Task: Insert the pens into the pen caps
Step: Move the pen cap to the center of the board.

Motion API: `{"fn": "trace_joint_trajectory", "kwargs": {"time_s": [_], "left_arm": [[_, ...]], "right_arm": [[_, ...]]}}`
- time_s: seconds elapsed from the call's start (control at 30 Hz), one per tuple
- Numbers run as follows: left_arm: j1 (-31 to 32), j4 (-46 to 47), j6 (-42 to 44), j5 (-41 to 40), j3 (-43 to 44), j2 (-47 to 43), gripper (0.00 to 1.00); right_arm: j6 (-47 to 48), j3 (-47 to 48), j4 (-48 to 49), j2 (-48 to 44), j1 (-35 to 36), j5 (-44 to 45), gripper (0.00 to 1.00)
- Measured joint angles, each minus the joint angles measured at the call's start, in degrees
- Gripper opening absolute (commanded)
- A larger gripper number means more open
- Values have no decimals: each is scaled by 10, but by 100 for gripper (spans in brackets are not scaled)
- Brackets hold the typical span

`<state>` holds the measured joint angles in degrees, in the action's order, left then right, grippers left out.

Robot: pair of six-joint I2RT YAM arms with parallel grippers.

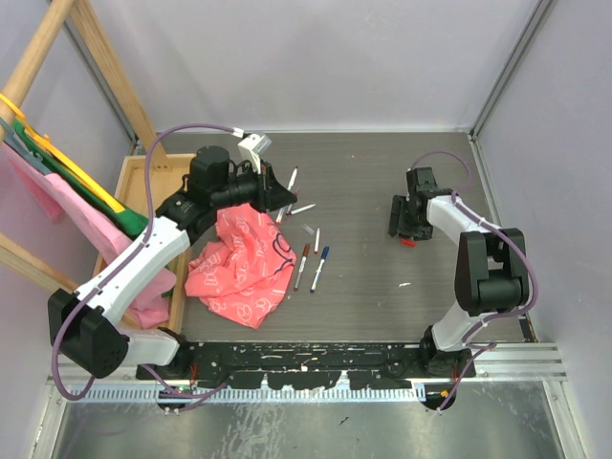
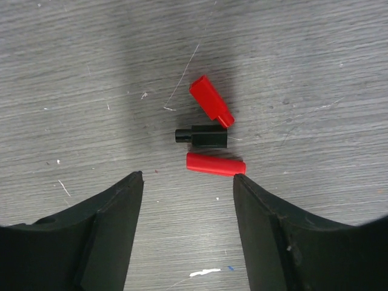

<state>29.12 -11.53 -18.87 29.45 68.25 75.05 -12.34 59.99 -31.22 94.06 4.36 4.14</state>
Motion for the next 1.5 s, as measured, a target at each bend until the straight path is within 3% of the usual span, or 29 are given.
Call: {"fn": "trace_joint_trajectory", "kwargs": {"time_s": [0.13,0.7,1.5], "left_arm": [[0,0,0,6,1,3,0],[-3,0,0,19,1,3,0],[-7,0,-3,30,2,4,0]], "right_arm": [[4,-5,4,6,-1,-3,74],[27,-4,48,53,-10,-13,74],[0,-22,38,33,-13,-48,74]]}}
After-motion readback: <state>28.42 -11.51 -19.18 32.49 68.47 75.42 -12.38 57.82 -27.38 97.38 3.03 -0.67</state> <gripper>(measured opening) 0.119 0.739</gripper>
